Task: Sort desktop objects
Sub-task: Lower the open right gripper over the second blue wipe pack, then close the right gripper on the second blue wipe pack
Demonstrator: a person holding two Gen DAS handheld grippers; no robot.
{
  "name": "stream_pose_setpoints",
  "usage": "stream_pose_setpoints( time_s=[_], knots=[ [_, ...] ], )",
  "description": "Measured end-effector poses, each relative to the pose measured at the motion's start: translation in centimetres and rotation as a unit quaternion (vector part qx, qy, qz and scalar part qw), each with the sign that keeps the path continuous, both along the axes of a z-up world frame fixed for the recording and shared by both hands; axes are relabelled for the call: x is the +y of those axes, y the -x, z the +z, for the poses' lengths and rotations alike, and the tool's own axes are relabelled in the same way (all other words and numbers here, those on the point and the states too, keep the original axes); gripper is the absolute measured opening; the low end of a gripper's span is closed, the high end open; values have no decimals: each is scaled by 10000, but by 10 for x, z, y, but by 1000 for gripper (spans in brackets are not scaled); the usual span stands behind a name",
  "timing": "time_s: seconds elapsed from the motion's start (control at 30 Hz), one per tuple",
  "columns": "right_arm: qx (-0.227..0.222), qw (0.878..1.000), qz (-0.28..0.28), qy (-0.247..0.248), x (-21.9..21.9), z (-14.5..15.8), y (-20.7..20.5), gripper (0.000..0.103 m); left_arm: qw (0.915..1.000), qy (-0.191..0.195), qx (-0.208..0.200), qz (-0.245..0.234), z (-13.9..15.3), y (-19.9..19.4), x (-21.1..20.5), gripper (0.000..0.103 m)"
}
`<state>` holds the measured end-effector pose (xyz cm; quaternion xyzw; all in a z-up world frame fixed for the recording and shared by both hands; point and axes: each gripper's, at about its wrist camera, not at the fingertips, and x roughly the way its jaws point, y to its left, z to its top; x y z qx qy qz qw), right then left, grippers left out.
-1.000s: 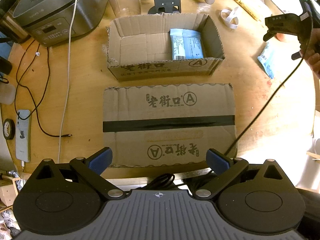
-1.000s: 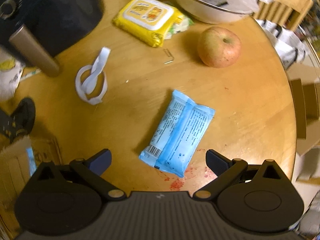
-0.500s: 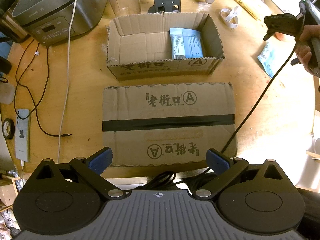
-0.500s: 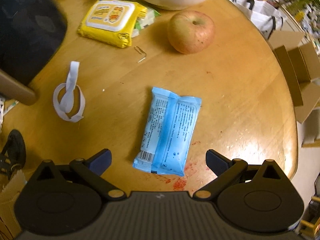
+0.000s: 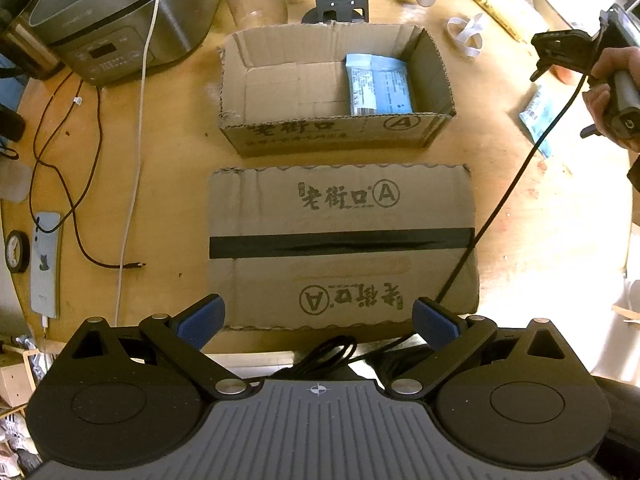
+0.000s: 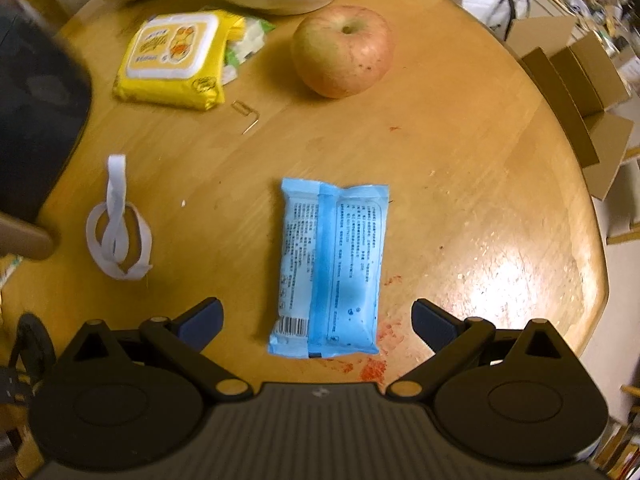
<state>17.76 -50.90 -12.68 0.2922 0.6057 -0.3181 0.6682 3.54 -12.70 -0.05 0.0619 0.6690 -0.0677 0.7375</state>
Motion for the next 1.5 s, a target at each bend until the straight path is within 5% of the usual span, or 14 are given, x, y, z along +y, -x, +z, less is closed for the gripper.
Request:
stream_pose_setpoints(
  time_s=[1.5],
  knots=[
    [123,9995,-214,200,-13,-59,-11,103,9996,-176,199,114,-7,0,6,103]
  ],
)
